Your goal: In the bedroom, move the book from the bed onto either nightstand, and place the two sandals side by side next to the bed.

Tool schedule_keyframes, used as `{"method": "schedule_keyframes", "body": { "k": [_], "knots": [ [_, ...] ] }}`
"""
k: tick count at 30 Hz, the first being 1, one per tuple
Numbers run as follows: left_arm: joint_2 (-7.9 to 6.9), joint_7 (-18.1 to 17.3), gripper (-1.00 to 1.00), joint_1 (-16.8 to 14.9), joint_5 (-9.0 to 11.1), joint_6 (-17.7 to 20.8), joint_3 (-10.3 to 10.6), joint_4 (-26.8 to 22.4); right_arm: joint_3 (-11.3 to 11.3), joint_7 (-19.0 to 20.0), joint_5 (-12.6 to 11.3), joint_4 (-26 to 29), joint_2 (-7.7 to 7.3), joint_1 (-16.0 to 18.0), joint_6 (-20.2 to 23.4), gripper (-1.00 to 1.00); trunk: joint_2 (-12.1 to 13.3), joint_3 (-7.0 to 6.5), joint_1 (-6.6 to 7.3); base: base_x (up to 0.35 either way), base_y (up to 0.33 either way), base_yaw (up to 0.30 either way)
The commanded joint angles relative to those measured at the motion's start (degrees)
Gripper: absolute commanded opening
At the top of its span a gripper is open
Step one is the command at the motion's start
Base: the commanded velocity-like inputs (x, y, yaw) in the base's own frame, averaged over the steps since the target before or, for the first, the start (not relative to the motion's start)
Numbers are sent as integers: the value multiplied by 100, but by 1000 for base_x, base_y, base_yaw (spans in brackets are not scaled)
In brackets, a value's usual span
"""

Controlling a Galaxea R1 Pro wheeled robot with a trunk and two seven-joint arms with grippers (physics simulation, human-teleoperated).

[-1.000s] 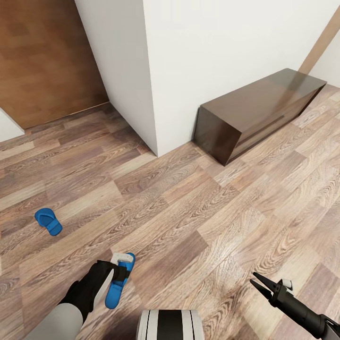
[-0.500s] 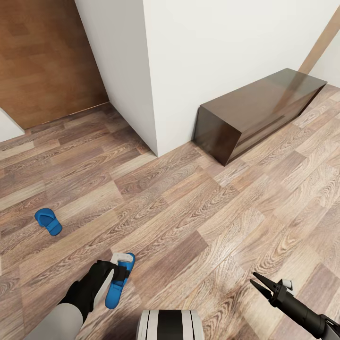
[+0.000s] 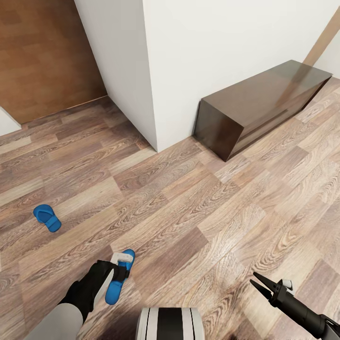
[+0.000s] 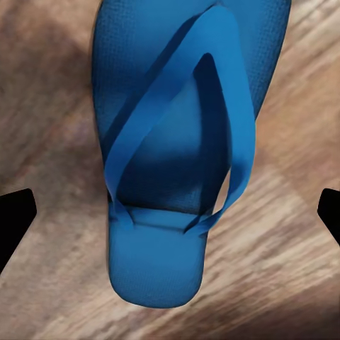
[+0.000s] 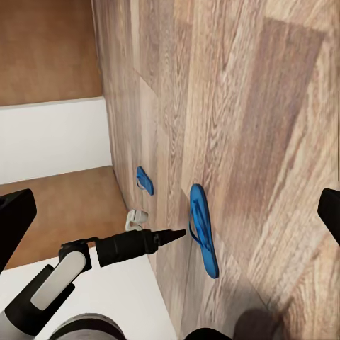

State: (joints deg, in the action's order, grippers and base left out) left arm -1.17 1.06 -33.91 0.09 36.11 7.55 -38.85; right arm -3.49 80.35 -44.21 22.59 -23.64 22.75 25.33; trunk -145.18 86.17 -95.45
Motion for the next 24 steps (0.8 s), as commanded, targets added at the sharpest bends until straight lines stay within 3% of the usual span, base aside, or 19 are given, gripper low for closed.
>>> {"method": "schedule_keyframes", "body": {
  "k": [1,21,24],
  "knots": [
    [-6,12,100,-1,1,28,28,-9,-2,14,-14,0,0,1,60,100,-1,3,1,0,0,0],
    [-15,17,100,-1,-2,28,27,-9,-9,15,-16,0,-3,1,60,100,-1,3,1,0,0,0],
    [-15,17,100,-1,-1,28,27,-9,-10,15,-17,0,-5,1,60,100,-5,70,-7,0,0,0]
  ]
}}
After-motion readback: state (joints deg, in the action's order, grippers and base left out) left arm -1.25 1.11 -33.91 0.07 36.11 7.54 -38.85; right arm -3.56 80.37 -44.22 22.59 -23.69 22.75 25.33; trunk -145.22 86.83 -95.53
